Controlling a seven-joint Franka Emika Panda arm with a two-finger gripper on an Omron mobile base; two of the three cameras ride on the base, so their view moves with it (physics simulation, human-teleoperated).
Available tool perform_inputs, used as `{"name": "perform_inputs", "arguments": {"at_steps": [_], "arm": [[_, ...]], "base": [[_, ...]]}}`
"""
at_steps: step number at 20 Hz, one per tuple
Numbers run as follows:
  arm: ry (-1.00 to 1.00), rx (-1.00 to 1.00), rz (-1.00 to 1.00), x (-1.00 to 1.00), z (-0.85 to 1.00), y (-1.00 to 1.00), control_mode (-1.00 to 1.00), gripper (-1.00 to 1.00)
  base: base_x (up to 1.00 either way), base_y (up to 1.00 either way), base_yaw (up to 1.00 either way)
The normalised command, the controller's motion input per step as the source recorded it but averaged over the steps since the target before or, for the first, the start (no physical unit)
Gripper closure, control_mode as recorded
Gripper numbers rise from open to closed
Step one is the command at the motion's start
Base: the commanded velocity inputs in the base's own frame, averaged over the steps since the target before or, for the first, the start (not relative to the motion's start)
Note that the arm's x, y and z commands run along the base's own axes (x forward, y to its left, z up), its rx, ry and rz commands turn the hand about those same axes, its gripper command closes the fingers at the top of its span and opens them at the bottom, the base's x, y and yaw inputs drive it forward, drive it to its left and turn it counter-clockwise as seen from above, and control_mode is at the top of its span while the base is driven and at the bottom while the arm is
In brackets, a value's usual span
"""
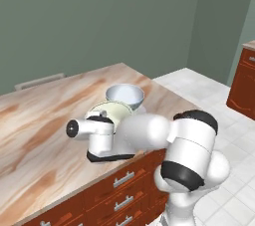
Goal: Move the bowls from the cabinet to the plates on the dining table.
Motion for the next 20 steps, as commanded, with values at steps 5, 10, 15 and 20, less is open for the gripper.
{"name": "perform_inputs", "arguments": {"at_steps": [5,10,15,20], "arm": [[0.0,0.0,0.0,0.18,-0.44,0.22,-1.0,1.0],[-0.03,0.0,-0.01,0.01,-0.11,0.29,-1.0,1.0],[-0.03,0.0,-0.02,-0.07,0.12,0.35,-1.0,1.0],[-0.02,0.0,-0.03,-0.03,0.02,0.22,-1.0,1.0]], "base": [[0.0,0.0,0.0],[0.0,0.0,0.0],[0.0,0.0,0.0],[0.0,0.0,0.0]]}}
